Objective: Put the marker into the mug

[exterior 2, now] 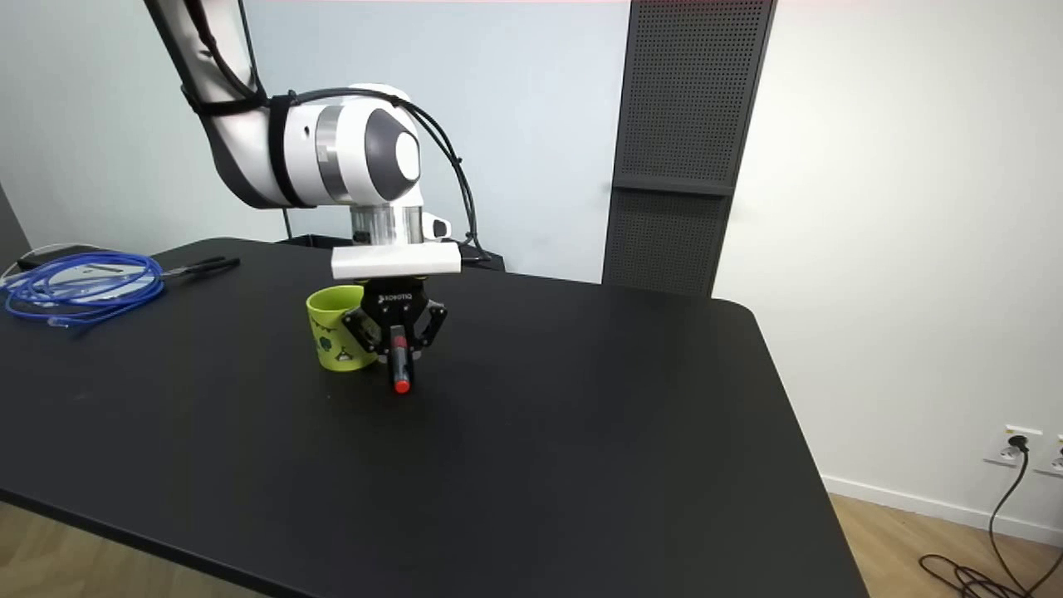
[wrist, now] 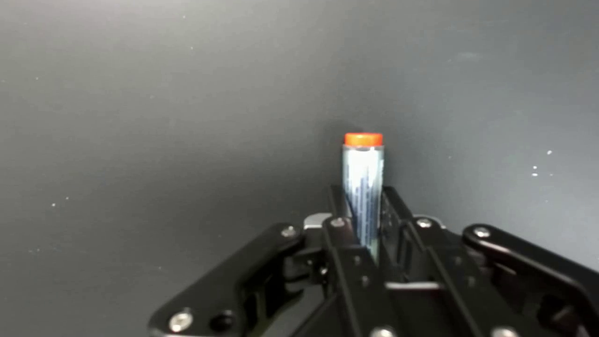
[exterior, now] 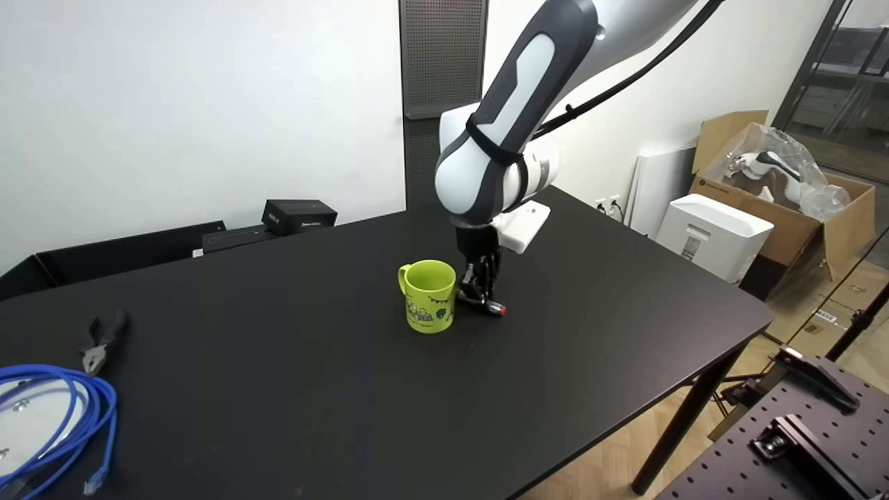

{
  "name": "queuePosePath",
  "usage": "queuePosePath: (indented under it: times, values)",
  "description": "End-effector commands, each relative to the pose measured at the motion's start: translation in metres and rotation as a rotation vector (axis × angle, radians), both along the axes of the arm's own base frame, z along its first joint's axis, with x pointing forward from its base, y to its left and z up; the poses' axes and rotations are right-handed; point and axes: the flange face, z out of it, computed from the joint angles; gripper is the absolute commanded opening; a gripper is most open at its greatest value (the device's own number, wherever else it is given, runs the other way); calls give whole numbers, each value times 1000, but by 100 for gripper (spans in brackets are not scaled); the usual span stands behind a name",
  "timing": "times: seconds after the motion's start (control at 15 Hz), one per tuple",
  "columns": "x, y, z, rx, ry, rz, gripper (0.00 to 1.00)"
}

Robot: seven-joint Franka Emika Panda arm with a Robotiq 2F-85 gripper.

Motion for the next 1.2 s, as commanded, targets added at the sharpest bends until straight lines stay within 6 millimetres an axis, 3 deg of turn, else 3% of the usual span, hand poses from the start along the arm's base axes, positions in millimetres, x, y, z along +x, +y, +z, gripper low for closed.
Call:
queuePosePath:
  times: [0.0,0.27,0.73,0.93,1.13]
  values:
    - [4,-1,11,-14,-19,-31,5]
    - [3,-6,35,-21,-51,-67,5]
    - [6,-15,117,-76,-47,-159,5]
    - [6,-7,145,-87,17,-137,5]
    - [0,14,156,-81,151,-98,5]
